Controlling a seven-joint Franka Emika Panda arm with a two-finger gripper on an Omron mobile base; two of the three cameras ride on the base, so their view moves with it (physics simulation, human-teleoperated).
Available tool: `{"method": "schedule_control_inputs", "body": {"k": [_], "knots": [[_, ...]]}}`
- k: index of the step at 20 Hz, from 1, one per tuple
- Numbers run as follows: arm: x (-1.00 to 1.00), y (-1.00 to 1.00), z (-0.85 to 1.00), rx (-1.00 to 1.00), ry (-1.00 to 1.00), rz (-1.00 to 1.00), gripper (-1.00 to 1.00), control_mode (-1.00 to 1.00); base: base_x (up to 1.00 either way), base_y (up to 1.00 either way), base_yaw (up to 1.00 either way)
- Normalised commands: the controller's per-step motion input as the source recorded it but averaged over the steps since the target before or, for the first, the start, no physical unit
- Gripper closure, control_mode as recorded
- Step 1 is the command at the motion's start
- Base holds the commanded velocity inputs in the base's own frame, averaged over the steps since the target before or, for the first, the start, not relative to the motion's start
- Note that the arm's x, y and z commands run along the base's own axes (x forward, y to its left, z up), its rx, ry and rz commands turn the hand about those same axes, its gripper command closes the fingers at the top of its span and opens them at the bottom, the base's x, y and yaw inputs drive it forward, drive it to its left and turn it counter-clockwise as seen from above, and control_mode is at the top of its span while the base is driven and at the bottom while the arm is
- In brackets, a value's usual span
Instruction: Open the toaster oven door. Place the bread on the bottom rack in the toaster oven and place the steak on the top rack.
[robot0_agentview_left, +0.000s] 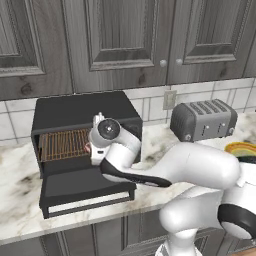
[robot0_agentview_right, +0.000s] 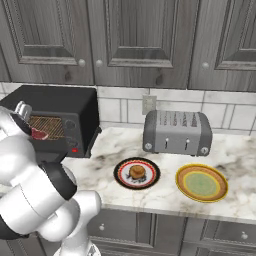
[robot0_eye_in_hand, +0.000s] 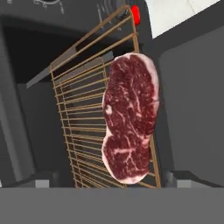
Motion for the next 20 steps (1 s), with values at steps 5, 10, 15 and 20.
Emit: {"method": "schedule_control_inputs", "body": {"k": [5, 10, 15, 20], "knots": [[-0.69, 0.0, 0.27, 0.07, 0.24, -0.39, -1.0, -1.0, 0.0, 0.0, 0.0], [-0.43, 0.0, -0.21, 0.03, 0.38, -0.54, -1.0, -1.0, 0.0, 0.0, 0.0], [0.0, -0.01, -0.35, 0.03, 0.35, -0.57, -1.0, -1.0, 0.0, 0.0, 0.0], [0.05, -0.02, -0.69, 0.0, 0.14, -0.52, -1.0, -1.0, 0.0, 0.0, 0.0]]}}
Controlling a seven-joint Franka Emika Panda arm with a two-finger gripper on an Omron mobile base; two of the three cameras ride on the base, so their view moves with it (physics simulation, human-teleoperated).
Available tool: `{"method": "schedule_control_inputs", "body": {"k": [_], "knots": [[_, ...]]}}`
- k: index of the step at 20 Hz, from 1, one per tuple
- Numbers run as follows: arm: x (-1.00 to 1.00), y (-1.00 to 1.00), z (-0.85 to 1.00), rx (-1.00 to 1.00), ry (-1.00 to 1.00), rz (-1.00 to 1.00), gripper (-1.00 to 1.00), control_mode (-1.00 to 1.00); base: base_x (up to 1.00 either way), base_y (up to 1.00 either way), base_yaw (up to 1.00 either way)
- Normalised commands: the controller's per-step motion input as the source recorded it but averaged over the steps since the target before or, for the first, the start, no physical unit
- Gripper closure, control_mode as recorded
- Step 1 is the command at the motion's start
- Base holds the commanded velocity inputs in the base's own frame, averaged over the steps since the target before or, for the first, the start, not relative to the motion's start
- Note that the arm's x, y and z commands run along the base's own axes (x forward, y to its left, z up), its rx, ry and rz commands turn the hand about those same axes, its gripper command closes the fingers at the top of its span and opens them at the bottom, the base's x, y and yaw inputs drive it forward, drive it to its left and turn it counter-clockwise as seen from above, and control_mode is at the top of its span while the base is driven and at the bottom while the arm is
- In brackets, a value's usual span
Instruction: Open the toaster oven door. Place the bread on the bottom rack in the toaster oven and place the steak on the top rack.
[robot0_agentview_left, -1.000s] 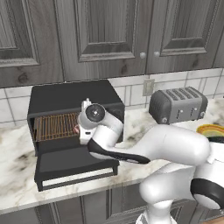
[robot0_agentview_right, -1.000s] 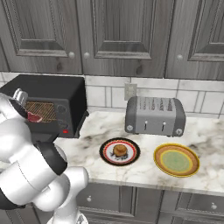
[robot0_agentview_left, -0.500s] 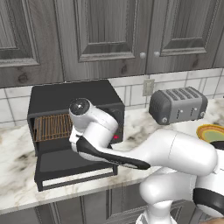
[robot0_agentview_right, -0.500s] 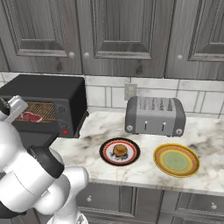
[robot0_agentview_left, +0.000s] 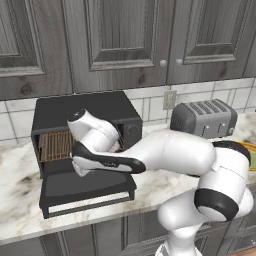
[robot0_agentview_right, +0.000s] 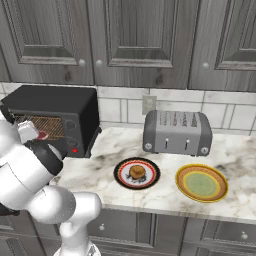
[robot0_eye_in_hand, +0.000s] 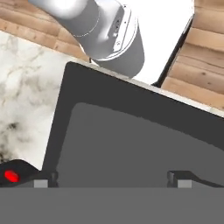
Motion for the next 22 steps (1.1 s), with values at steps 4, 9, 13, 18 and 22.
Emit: {"method": "schedule_control_inputs", "body": {"k": [4, 9, 13, 18, 22], "knots": [[0.7, -0.1, -0.33, 0.0, 0.04, -0.48, -1.0, -1.0, 0.0, 0.0, 0.0], [0.97, -0.01, -0.21, 0.0, -0.02, -0.37, -1.0, -1.0, 0.0, 0.0, 0.0], [0.59, 0.1, -0.25, 0.0, -0.2, -0.22, -1.0, -1.0, 0.0, 0.0, 0.0], [0.13, 0.06, 0.22, 0.0, -0.32, -0.15, -1.0, -1.0, 0.0, 0.0, 0.0], [0.25, 0.01, 0.52, 0.0, -0.19, -0.13, -1.0, -1.0, 0.0, 0.0, 0.0]]}}
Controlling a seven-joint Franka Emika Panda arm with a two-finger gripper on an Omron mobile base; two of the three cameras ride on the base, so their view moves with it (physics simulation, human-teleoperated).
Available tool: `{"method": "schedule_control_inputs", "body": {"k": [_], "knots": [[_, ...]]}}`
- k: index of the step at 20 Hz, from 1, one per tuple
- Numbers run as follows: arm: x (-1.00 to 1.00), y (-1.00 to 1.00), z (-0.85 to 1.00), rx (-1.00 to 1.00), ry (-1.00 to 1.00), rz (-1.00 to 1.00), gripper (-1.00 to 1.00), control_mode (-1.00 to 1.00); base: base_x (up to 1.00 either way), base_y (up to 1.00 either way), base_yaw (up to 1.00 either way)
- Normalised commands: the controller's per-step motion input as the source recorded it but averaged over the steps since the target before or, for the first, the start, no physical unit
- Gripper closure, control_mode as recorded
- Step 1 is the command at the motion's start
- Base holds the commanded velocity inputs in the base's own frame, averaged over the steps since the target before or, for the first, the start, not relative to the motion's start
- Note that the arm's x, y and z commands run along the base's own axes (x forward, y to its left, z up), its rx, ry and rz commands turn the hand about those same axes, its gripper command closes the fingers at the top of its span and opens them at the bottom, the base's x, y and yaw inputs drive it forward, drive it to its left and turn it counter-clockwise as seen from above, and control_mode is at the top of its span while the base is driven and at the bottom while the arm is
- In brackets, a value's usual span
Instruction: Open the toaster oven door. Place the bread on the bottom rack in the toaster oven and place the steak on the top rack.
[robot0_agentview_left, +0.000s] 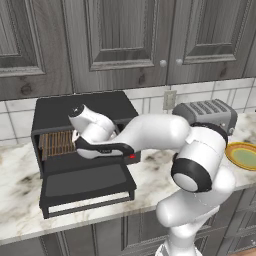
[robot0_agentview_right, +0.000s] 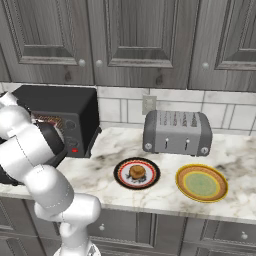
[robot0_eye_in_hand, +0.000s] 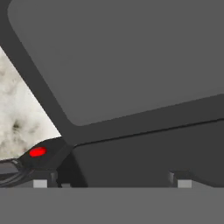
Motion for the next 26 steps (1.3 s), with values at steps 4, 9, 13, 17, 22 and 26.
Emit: {"method": "schedule_control_inputs", "body": {"k": [4, 9, 13, 17, 22, 26], "knots": [[0.59, 0.0, 0.23, 0.0, -0.03, -0.09, -1.0, -1.0, 0.0, 0.0, 0.0], [-0.49, 0.25, 0.0, 0.0, -0.03, 0.02, -1.0, -1.0, 0.0, 0.0, 0.0], [-0.48, 0.58, -0.08, 0.0, -0.04, 0.08, -1.0, -1.0, 0.0, 0.0, 0.0], [0.29, 0.09, -0.07, -0.01, -0.16, 0.01, -1.0, -1.0, 0.0, 0.0, 0.0], [0.35, 0.0, -0.01, -0.02, -0.26, 0.02, -1.0, -1.0, 0.0, 0.0, 0.0], [0.13, 0.0, 0.0, 0.0, -0.24, 0.07, -1.0, -1.0, 0.0, 0.0, 0.0]]}}
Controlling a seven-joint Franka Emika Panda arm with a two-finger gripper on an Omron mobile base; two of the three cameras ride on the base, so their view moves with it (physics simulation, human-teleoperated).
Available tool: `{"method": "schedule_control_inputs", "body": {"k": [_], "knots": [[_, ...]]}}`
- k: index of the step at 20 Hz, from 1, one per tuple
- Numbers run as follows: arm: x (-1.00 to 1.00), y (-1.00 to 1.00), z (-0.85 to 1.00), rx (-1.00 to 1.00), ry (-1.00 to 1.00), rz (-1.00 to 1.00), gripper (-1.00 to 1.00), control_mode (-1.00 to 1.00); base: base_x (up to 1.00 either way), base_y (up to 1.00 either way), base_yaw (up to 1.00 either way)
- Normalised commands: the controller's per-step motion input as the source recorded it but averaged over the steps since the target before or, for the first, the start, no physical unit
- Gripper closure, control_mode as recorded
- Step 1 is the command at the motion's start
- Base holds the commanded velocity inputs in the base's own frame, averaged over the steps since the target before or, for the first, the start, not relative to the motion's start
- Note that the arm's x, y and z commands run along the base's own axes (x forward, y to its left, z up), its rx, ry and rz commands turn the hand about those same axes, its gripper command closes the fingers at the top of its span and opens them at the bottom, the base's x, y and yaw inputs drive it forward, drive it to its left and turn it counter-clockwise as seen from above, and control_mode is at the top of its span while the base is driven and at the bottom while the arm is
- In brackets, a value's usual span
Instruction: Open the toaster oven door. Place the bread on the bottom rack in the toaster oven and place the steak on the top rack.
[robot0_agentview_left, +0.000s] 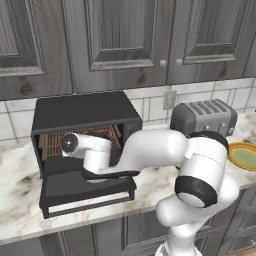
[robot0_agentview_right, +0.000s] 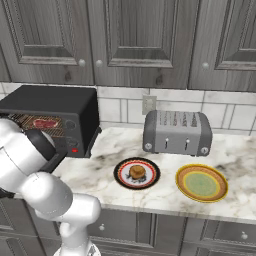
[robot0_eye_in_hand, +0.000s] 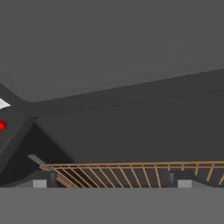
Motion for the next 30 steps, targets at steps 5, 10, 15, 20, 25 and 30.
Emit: {"method": "schedule_control_inputs", "body": {"k": [5, 10, 15, 20, 25, 30], "knots": [[0.63, 0.0, 0.0, 0.0, -0.17, 0.11, -1.0, -1.0, 0.0, 0.0, 0.0], [0.5, 0.0, -0.14, 0.0, -0.1, 0.12, -1.0, -1.0, 0.0, 0.0, 0.0], [0.47, 0.0, -0.46, 0.0, -0.01, 0.01, -1.0, -1.0, 0.0, 0.0, 0.0], [0.39, 0.01, -0.26, 0.0, 0.01, 0.0, -1.0, -1.0, 0.0, 0.0, 0.0], [-0.06, 0.08, -0.28, -0.04, 0.32, 0.0, -1.0, -1.0, 0.0, 0.0, 0.0], [-0.86, 0.12, -0.25, -0.12, 0.44, 0.0, -1.0, -1.0, 0.0, 0.0, 0.0]]}}
